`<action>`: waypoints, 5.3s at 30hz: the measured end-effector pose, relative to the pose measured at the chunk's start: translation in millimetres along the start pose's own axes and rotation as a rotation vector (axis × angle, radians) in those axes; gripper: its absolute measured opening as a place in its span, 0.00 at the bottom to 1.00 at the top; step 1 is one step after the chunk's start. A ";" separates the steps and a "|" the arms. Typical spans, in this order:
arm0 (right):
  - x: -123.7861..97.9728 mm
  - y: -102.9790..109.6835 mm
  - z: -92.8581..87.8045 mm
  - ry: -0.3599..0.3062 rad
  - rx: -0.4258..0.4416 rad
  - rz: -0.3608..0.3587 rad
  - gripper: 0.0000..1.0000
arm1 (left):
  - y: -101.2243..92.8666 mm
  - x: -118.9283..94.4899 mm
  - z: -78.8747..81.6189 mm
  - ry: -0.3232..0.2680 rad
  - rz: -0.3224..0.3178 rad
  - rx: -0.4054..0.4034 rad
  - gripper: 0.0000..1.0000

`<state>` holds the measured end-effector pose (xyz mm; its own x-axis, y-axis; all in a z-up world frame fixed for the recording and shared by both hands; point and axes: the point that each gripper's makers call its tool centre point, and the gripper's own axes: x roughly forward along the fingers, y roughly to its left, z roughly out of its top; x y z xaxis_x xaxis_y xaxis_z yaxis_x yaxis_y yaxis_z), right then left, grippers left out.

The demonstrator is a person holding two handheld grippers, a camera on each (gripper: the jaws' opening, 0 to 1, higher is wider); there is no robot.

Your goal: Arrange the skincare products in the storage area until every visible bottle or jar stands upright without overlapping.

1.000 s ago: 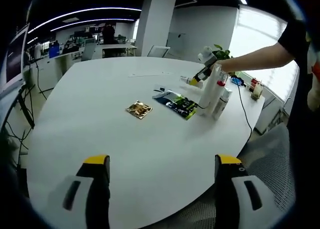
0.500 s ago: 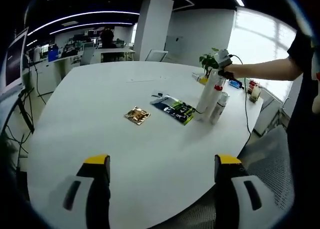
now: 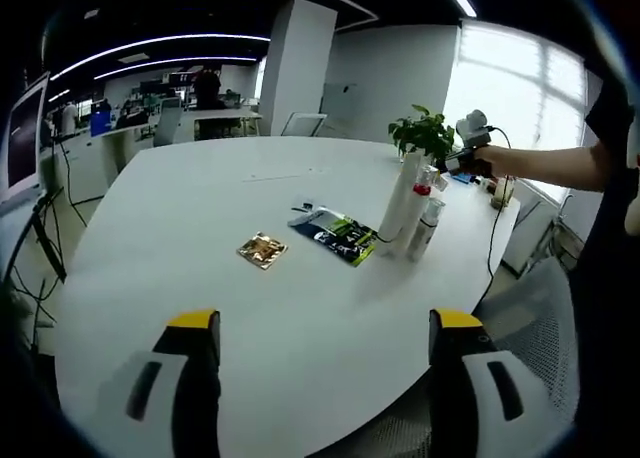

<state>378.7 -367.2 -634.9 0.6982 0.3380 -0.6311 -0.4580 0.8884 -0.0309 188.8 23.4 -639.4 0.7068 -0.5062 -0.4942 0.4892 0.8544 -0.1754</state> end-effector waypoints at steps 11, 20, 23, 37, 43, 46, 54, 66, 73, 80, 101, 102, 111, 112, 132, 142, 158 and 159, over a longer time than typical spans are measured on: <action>-54.3 19.4 -6.8 -0.100 0.063 -0.022 0.20 | -4.2 -2.1 15.8 -0.052 -0.017 0.008 0.78; -95.3 42.1 -3.8 -0.210 0.155 -0.014 0.20 | -14.3 -1.9 26.2 -0.080 -0.039 0.018 0.78; -103.0 46.6 -2.6 -0.230 0.164 -0.009 0.20 | -14.6 -1.7 24.3 -0.075 -0.038 0.016 0.78; -136.6 103.4 5.9 -0.383 0.262 0.062 0.20 | -20.7 -2.9 31.0 -0.083 -0.055 -0.008 0.77; -139.4 138.5 23.1 -0.473 0.217 0.155 0.20 | -28.9 -0.3 43.0 -0.106 -0.084 -0.028 0.76; -135.8 157.4 28.0 -0.487 0.227 0.192 0.20 | -35.0 -0.1 48.8 -0.113 -0.104 -0.021 0.76; -116.0 213.5 36.8 -0.490 0.226 0.301 0.20 | -47.4 -2.7 73.4 -0.181 -0.144 -0.076 0.74; -101.1 265.0 45.6 -0.488 0.197 0.384 0.20 | -59.1 -1.5 92.2 -0.234 -0.178 -0.195 0.66; -98.0 288.7 47.2 -0.497 0.112 0.383 0.20 | -84.6 3.6 101.0 -0.249 -0.258 -0.277 0.60; -99.9 310.2 51.4 -0.503 -0.004 0.383 0.20 | -97.5 10.6 106.2 -0.260 -0.295 -0.362 0.56; -98.4 332.1 54.6 -0.472 -0.056 0.410 0.20 | -113.8 13.0 115.8 -0.315 -0.318 -0.347 0.17; -97.6 332.7 53.1 -0.465 -0.047 0.415 0.20 | -115.9 12.0 116.1 -0.313 -0.329 -0.344 0.16; -110.9 336.2 61.6 -0.534 0.026 0.500 0.22 | -115.9 1.4 125.5 -0.321 -0.429 -0.390 0.15; -112.3 336.8 62.8 -0.537 0.043 0.515 0.22 | -116.5 0.5 126.4 -0.323 -0.437 -0.385 0.14; -174.7 369.1 68.8 -0.546 -0.168 0.999 0.24 | -173.5 -61.5 148.9 -0.327 -0.784 0.109 0.14; -181.0 373.8 65.3 -0.523 -0.231 1.076 0.21 | -184.0 -65.2 147.5 -0.314 -0.838 0.229 0.14; -166.9 348.3 73.6 -0.614 -0.158 0.920 0.20 | -182.6 -45.3 157.1 -0.320 -0.674 0.310 0.17; -167.6 348.3 73.0 -0.623 -0.144 0.927 0.20 | -182.5 -45.4 157.1 -0.320 -0.674 0.308 0.17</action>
<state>142.3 -91.8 -483.3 0.1894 0.9811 0.0395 -0.9740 0.1827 0.1341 147.8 -128.0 -451.2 0.2990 -0.9500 -0.0901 0.9483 0.3063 -0.0831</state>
